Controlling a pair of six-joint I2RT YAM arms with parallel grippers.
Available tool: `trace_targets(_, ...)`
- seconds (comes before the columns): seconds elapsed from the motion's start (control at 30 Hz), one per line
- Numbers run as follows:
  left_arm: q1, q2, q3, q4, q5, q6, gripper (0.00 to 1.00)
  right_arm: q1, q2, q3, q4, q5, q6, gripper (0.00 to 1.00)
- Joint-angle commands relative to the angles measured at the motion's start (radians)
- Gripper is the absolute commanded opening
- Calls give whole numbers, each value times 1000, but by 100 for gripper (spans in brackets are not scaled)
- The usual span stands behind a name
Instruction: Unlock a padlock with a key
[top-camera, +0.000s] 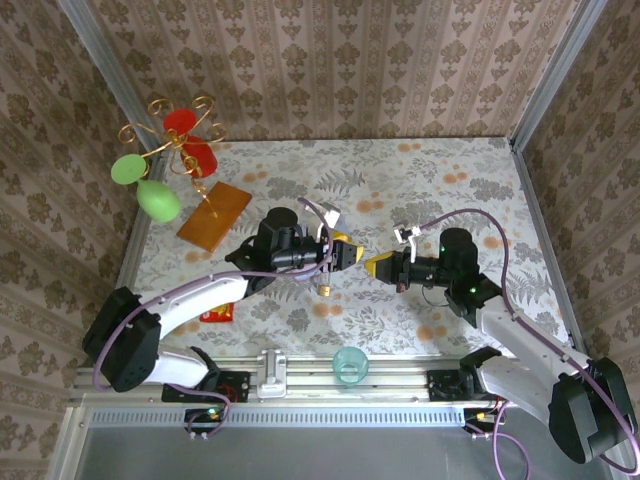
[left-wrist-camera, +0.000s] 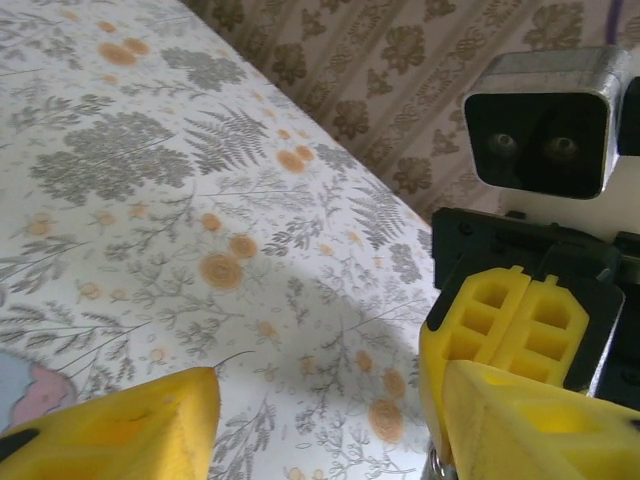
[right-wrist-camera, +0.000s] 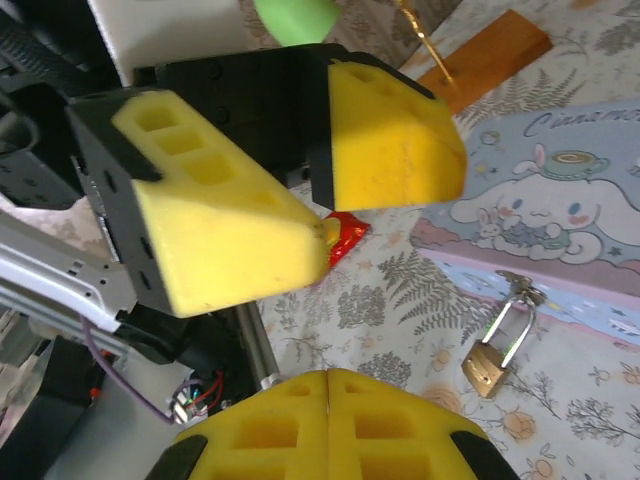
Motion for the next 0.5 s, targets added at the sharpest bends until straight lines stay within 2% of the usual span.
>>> trace_targets(0.0,-3,-2,-22,123,87,-34,56,-2,-4,31,20,-56,7,0)
trace_targets(0.13,-3,-2,-67,211,87,-77,54,0,6,32,30,-65,20,0)
trace_targets(0.23,-3,-1,-85,258,89,-102,47,13,-15,55,-120,-17,-81,0)
trace_targets(0.33,-9,-23,-89,172,53,-62,44,16,-18,72,-250,172,-99,0)
trace_targets(0.43,-20,-82,-89,-7,-95,27,44,23,93,179,-532,432,-147,0)
trace_targets(0.47,-22,-98,-86,-59,-135,55,44,24,142,214,-603,480,-161,0)
